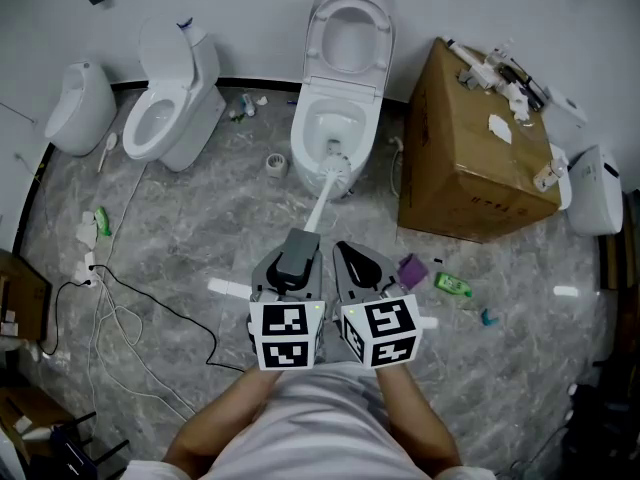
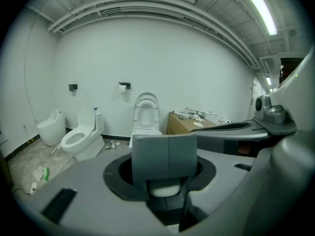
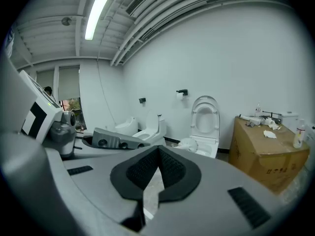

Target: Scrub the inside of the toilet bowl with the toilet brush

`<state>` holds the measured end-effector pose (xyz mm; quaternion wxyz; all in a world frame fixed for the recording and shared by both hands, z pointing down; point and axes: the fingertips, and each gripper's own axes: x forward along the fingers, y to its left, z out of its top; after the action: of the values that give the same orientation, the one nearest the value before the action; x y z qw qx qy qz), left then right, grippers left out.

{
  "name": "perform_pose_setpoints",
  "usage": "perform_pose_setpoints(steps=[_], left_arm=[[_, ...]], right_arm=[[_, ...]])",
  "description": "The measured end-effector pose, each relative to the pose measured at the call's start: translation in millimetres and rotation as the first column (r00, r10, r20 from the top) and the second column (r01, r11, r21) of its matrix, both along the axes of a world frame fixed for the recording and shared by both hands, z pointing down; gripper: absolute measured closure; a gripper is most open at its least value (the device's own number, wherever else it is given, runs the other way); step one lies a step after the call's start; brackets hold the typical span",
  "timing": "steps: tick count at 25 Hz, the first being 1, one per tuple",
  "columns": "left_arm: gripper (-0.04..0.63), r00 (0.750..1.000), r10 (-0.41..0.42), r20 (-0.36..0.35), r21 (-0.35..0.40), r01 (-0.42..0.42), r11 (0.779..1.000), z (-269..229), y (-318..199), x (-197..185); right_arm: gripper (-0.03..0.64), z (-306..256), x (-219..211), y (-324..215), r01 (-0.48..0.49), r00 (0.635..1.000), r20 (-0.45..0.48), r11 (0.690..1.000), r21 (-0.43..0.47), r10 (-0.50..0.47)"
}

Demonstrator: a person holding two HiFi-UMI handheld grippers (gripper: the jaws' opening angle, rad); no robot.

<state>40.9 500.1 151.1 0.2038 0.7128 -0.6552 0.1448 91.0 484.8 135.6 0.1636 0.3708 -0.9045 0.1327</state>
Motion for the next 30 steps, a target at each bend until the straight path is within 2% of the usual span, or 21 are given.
perform_pose_setpoints(steps=[11,17,30], left_arm=[[0.442,1.000,-0.026,0.011,-0.036,0.026,0.999,18.5,-63.3,-26.1],[0.442,0.999,-0.037,0.010,-0.062,0.038,0.997,31.7,-122.9,-34.5],[0.442,1.000,-0.028,0.013,-0.159,0.030,0.987,62.0,-255.3,-26.3]], right_arm=[[0.618,17.7,-21.9,-69.2,0.012,1.000,0.011,1.000,-0.029,-0.011],[0.618,31.3,-27.7,-127.9,0.018,1.000,0.004,0.998,-0.053,-0.018],[0.618,57.7,-17.7,-263.3,0.016,1.000,-0.004,0.992,-0.127,-0.017]])
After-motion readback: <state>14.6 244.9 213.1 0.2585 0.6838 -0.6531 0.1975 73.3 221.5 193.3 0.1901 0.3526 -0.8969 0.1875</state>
